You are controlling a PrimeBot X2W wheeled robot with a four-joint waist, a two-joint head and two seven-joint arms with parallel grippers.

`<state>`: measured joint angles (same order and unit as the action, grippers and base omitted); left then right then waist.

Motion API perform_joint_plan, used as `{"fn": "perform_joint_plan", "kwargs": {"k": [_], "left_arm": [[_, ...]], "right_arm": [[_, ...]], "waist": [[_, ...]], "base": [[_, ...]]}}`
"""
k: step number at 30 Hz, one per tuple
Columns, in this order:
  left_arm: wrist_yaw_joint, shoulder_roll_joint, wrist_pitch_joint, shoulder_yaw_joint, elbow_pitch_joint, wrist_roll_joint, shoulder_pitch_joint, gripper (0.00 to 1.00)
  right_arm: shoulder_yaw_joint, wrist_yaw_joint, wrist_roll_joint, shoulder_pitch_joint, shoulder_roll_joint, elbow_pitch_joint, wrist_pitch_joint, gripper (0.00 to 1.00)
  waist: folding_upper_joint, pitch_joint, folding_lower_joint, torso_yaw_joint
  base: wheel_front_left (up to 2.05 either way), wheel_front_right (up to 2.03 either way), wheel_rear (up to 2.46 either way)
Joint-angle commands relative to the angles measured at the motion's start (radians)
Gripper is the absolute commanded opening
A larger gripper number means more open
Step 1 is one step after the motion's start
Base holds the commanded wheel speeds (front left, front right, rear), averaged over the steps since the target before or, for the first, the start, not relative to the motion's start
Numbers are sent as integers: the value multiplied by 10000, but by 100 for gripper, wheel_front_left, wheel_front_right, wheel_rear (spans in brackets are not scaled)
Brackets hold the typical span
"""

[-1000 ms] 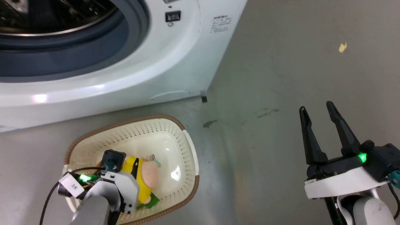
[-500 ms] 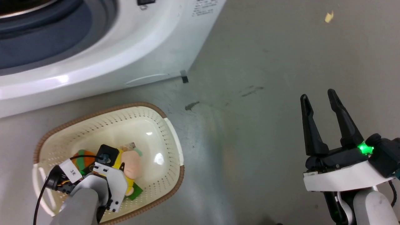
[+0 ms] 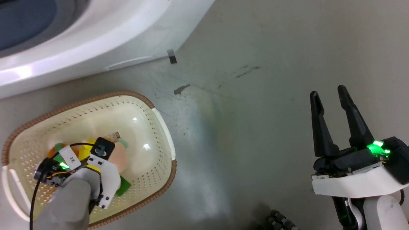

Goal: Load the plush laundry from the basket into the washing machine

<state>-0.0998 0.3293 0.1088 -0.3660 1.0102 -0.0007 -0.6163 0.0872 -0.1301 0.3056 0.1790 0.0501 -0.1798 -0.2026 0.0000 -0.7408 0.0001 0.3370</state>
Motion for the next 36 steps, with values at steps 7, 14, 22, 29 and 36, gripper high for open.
{"fn": "perform_joint_plan", "kwargs": {"k": [7,14,22,29,36], "left_arm": [[-117,264,365,-541,925,-100,-792,100],[-184,407,529,-842,1548,-270,-1211,82],[-212,676,318,-989,2377,-722,-1502,0],[-114,277,-372,-1005,2657,-1111,-1088,0],[-143,-757,-1488,-943,2598,-1553,-207,0]], "right_arm": [[-76,-5,463,221,0,-276,-237,100],[2,-5,690,306,1,-321,-361,100],[244,-6,909,727,1,-296,-527,100],[331,-6,612,979,1,20,-592,100],[246,-6,-409,593,1,436,-592,100]], "waist": [[0,-718,-1,324],[0,-1165,-1,547],[0,-1405,-1,979],[0,-190,-1,704],[0,2183,-1,-322]], "base": [[0,0,0],[0,0,0],[0,0,0],[0,0,0],[0,0,0]]}}
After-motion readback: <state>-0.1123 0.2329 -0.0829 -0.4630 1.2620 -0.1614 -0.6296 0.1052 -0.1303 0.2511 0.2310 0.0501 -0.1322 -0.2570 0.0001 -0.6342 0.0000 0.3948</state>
